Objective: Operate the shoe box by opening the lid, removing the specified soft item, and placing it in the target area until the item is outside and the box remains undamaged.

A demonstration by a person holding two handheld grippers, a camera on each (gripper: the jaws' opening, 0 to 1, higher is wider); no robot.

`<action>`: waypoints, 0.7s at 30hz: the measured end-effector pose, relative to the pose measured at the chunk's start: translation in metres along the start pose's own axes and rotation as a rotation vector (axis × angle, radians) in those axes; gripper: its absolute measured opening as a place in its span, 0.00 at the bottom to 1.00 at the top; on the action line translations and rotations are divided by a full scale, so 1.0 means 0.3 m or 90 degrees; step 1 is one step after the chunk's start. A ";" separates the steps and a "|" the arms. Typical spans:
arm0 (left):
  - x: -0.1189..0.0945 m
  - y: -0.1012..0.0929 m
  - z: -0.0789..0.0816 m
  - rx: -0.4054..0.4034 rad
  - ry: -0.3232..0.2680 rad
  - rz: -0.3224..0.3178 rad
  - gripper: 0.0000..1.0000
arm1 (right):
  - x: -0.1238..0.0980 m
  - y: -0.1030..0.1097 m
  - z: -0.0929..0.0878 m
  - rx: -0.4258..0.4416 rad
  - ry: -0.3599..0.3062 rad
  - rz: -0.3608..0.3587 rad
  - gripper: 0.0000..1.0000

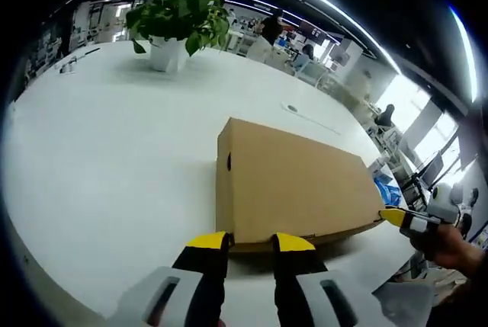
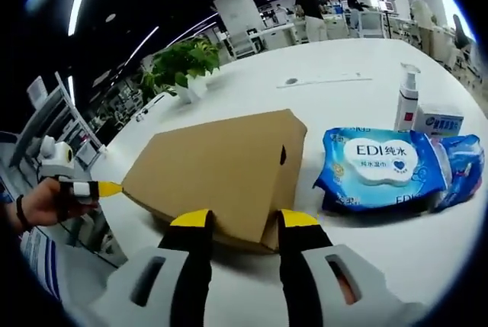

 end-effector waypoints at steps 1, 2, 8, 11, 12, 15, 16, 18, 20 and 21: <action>0.005 0.000 0.008 -0.001 -0.001 -0.001 0.23 | 0.003 -0.004 0.007 0.001 0.000 -0.002 0.31; 0.014 0.000 0.020 0.000 0.000 -0.002 0.23 | 0.009 -0.010 0.018 0.004 0.000 -0.003 0.31; 0.048 -0.011 0.067 0.005 0.001 -0.003 0.23 | 0.025 -0.035 0.058 0.008 0.009 -0.008 0.31; 0.065 -0.016 0.086 0.002 -0.001 -0.004 0.23 | 0.033 -0.046 0.080 0.003 0.011 -0.014 0.31; 0.070 -0.017 0.091 0.002 -0.001 -0.004 0.23 | 0.035 -0.049 0.089 -0.002 0.011 -0.018 0.31; 0.087 -0.026 0.113 0.003 0.000 -0.005 0.23 | 0.040 -0.067 0.105 -0.003 0.010 -0.021 0.31; 0.091 -0.028 0.118 0.003 0.001 -0.005 0.23 | 0.041 -0.072 0.109 -0.002 0.010 -0.022 0.31; 0.099 -0.033 0.127 0.006 0.002 -0.006 0.23 | 0.041 -0.079 0.116 -0.002 0.010 -0.024 0.31; 0.104 -0.038 0.132 0.007 0.002 -0.006 0.23 | 0.042 -0.083 0.120 -0.003 0.010 -0.025 0.31; 0.106 -0.040 0.134 0.006 0.003 -0.006 0.23 | 0.042 -0.085 0.121 -0.004 0.010 -0.026 0.31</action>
Point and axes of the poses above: the point that each gripper's makers call its tool centre point, and the gripper's own axes: x roughly forward along the fingers, y roughly to its left, z roughly out of its top, the point moved 9 cm from there along -x, roughly backward along the fingers, and after that the axes turned 10 degrees about y, right-handed, at the moved point
